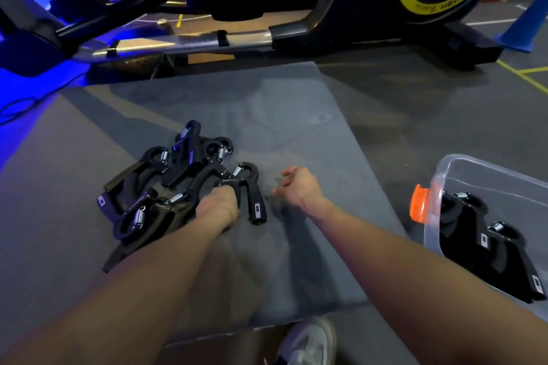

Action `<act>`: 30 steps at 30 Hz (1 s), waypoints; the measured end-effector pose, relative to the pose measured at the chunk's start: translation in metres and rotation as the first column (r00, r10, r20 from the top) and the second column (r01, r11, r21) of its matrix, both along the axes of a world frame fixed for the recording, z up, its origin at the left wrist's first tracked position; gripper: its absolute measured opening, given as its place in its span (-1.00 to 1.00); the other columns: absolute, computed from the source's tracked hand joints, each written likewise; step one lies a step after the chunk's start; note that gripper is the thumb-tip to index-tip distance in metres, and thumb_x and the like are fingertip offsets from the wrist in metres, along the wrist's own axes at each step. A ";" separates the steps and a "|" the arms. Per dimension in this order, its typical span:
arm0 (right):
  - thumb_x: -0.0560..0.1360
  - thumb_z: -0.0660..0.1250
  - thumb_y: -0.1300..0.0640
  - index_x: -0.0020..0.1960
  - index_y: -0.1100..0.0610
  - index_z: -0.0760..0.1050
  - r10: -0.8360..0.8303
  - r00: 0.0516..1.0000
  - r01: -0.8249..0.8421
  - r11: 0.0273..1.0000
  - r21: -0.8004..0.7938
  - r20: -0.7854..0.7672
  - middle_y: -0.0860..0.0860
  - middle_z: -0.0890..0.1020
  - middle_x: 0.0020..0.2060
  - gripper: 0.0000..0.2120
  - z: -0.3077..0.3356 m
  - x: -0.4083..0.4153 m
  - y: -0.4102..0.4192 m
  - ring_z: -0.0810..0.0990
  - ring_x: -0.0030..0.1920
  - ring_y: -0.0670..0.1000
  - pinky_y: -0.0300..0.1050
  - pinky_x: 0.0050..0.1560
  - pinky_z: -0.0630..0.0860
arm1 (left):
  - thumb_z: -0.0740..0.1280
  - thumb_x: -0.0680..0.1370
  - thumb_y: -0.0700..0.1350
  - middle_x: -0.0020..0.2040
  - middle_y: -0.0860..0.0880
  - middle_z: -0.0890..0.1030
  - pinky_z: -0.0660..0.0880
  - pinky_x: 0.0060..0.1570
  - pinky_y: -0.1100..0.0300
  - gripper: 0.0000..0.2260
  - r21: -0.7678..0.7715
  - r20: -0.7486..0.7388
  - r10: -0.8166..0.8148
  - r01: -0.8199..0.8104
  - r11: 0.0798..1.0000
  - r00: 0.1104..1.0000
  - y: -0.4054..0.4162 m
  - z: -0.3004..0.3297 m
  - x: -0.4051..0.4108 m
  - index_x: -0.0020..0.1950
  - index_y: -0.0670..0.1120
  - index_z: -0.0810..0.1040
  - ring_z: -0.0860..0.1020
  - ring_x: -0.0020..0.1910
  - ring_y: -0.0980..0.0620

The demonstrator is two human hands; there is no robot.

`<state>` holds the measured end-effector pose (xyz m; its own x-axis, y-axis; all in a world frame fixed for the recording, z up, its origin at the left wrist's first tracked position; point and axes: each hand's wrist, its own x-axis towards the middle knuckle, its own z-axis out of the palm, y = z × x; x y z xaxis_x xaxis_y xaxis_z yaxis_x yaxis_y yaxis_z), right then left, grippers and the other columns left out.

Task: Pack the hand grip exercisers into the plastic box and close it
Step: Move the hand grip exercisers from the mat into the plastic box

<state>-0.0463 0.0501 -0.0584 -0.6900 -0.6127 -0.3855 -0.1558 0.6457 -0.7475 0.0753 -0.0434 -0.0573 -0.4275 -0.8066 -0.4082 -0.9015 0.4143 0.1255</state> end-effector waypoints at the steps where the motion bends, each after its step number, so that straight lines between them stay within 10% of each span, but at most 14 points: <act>1: 0.42 0.44 0.20 0.30 0.24 0.40 -0.010 1.000 0.011 1.000 -0.008 0.014 -0.05 0.46 -0.26 -0.51 0.001 -0.001 0.000 0.43 -0.06 -0.04 -0.15 0.23 0.41 | 0.34 0.49 -0.14 0.27 -0.15 0.52 0.46 0.17 0.05 -0.66 -0.007 -0.013 0.003 -0.003 1.000 1.000 0.001 0.001 -0.001 0.24 -0.18 0.47 0.51 0.24 -0.19; 10: 0.44 0.42 0.18 0.29 0.27 0.40 -0.149 0.988 0.154 0.974 -0.168 0.048 -0.05 0.43 -0.36 -0.53 0.035 -0.023 0.024 0.45 -0.10 -0.01 -0.23 -0.08 0.39 | 0.38 0.47 -0.08 0.18 -0.13 0.59 0.46 0.17 0.07 -0.71 -0.081 -0.334 -0.062 0.036 0.996 0.941 0.025 0.051 -0.034 0.18 -0.08 0.51 0.53 0.18 -0.21; 18: 0.43 0.43 0.18 0.29 0.25 0.42 -0.292 0.956 0.276 0.891 -0.360 0.011 0.15 0.60 0.08 -0.53 0.075 -0.057 0.096 0.51 -0.07 0.00 -0.18 0.01 0.43 | 0.42 0.44 -0.03 0.11 -0.04 0.57 0.37 0.04 0.12 -0.77 -0.183 -0.554 -0.190 0.105 0.978 0.810 0.086 0.085 -0.096 0.03 -0.05 0.50 0.55 0.10 -0.12; 30: 0.33 0.38 0.27 -0.14 0.24 0.57 -0.599 0.792 0.551 0.785 -0.284 -0.119 0.16 0.68 -0.25 -0.89 0.077 -0.134 0.245 0.65 -0.23 0.17 0.12 -0.11 0.62 | 0.44 0.42 -0.04 0.09 -0.04 0.55 0.44 0.02 0.11 -0.71 -0.184 -0.662 -0.396 0.374 0.909 0.637 0.234 0.077 -0.199 0.11 -0.06 0.54 0.57 0.07 -0.07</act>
<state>-0.1805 0.2950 0.0188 -0.9855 -0.1290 -0.1102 0.0350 0.4808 -0.8761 -0.1237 0.1911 0.0194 -0.8490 -0.5109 0.1346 -0.3346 0.7171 0.6114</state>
